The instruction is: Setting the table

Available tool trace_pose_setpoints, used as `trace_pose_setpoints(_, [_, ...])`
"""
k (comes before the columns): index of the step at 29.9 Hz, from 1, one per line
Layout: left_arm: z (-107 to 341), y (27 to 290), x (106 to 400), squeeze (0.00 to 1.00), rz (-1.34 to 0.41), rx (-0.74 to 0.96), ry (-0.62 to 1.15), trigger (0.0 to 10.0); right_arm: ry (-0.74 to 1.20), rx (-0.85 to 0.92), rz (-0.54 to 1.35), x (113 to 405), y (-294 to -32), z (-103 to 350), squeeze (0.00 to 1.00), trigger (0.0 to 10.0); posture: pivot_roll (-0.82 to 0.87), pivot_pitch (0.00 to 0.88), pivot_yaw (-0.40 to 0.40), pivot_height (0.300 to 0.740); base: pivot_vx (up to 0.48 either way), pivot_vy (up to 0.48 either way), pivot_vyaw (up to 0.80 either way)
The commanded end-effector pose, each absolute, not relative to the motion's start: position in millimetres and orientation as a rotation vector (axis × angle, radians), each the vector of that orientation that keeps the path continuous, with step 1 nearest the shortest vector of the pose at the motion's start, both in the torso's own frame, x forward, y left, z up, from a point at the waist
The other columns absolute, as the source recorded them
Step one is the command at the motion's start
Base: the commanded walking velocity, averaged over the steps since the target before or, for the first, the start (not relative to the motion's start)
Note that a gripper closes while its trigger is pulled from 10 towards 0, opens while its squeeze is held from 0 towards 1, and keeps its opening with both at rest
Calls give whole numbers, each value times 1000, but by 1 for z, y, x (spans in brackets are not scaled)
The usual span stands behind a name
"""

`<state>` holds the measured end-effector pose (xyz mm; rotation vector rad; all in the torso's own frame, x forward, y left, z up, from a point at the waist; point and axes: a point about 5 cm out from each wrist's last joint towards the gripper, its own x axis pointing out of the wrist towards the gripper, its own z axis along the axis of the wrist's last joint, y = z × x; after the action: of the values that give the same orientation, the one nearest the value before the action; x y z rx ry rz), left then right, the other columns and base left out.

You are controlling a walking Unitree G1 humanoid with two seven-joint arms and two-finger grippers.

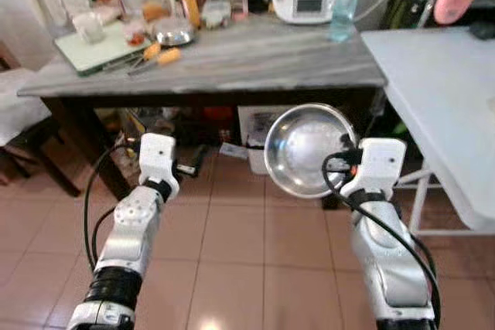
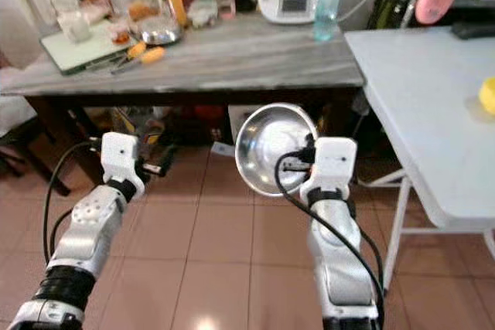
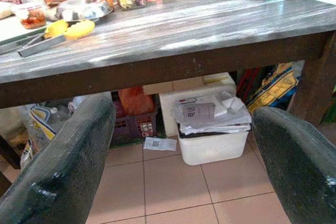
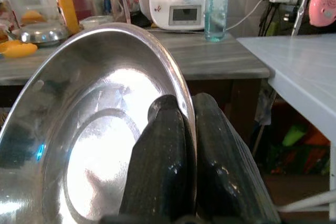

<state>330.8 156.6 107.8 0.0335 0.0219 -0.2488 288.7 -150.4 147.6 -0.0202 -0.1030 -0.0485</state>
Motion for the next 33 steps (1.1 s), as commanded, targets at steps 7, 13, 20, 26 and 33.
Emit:
trace_pose_setpoints(7, [112,149,333,0,-283,41,6,10000,-118,-20,-79,290,-157,150,0,10000,-40,0,89,740,349,0,0])
trace_pose_setpoints(13, [112,149,333,0,-289,41,5,10000,-117,-18,-81,290,-156,149,0,10000,-37,0,91,740,347,0,0])
trace_pose_setpoints(20, [112,150,333,0,-288,43,6,10000,-114,-16,-79,290,-156,148,0,10000,-35,0,92,740,349,0,0])
trace_pose_setpoints(26, [113,150,334,0,-287,44,1,10000,-118,-17,-75,291,-155,149,0,10000,-34,0,93,740,347,0,0])
trace_pose_setpoints(33, [113,151,333,0,-285,44,1,10000,-121,-14,-77,290,-156,149,0,10000,-34,0,94,740,346,0,0])
